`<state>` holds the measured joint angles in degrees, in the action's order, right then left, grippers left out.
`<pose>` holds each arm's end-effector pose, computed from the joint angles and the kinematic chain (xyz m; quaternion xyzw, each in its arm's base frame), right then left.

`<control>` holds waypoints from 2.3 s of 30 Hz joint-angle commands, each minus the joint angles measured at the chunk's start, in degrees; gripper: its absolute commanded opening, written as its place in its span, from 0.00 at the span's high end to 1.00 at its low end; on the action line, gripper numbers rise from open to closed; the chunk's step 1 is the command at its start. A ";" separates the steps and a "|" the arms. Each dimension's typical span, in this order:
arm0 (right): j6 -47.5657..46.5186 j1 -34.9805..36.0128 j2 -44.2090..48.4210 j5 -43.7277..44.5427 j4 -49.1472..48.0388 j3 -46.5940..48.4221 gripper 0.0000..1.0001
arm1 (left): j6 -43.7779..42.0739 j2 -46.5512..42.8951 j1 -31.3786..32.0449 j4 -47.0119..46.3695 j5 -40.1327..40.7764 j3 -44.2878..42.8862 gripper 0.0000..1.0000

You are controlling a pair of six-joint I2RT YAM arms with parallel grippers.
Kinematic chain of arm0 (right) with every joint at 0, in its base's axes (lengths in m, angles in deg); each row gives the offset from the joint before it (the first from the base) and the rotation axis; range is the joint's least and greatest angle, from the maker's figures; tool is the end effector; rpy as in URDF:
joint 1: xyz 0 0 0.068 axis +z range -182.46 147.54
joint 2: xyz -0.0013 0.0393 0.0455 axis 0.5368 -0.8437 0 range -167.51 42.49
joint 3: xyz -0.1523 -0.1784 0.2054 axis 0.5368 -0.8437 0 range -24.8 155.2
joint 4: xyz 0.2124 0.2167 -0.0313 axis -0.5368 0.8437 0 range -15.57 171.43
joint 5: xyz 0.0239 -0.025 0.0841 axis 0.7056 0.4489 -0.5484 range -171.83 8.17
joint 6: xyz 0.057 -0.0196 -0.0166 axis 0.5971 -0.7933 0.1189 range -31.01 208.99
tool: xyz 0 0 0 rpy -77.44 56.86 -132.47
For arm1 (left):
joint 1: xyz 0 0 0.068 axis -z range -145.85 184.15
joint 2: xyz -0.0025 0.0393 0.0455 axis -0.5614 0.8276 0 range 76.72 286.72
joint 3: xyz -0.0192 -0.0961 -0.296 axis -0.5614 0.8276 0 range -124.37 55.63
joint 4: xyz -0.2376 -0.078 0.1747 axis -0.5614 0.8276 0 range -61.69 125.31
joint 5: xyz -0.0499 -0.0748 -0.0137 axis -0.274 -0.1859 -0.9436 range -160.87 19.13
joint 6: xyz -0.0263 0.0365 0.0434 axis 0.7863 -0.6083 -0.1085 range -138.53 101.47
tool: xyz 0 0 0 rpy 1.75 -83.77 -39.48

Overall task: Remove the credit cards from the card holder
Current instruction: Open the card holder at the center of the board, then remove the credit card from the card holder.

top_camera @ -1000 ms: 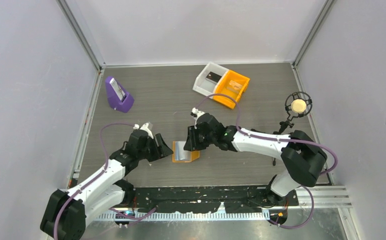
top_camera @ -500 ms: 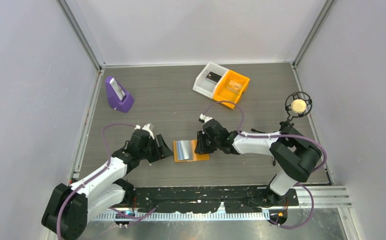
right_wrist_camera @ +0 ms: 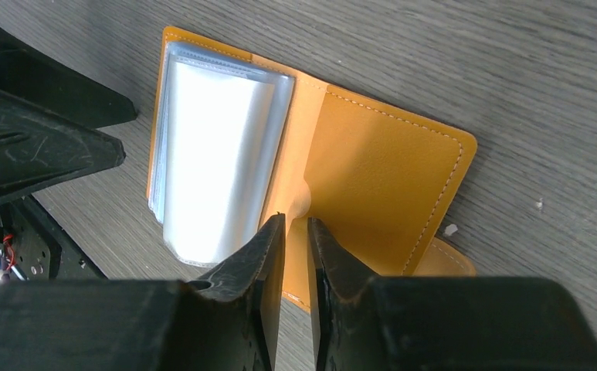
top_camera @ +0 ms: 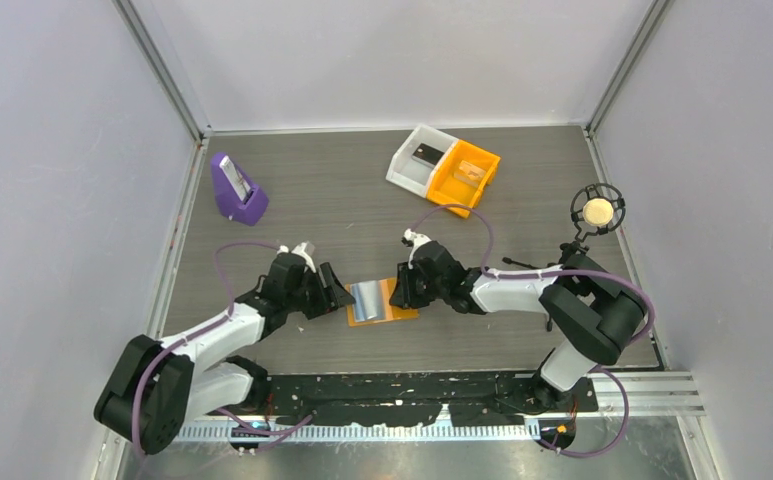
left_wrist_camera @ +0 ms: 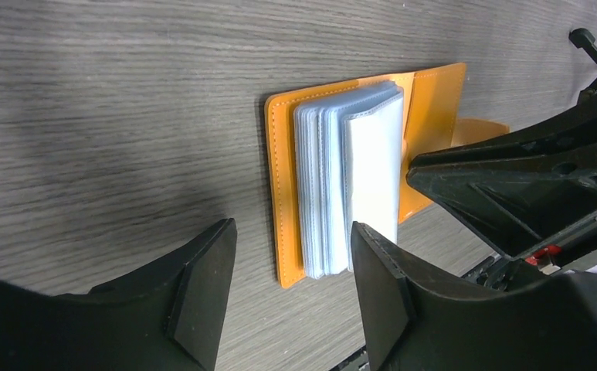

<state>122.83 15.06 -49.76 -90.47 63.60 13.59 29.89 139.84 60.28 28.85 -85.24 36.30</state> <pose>0.2247 0.2560 0.1350 -0.1388 0.9045 0.3114 0.2563 0.1924 -0.1074 0.1427 -0.1291 0.9065 -0.3250 0.2366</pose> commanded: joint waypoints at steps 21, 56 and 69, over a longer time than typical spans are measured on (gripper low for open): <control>1.49 9.48 2.61 15.77 23.09 18.93 0.35 | -0.54 -29.61 0.06 16.87 16.33 3.58 0.37; 2.68 14.32 -7.36 16.10 18.22 18.96 0.46 | 1.47 -34.92 0.06 17.82 12.57 6.94 0.38; 3.04 9.48 -1.41 11.66 13.18 11.17 0.38 | 1.87 -29.83 0.06 14.23 10.23 6.05 0.38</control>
<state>126.37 25.99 -54.22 -77.93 78.42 26.51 31.12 108.75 60.28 47.14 -73.57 43.36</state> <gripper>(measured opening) 0.651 0.621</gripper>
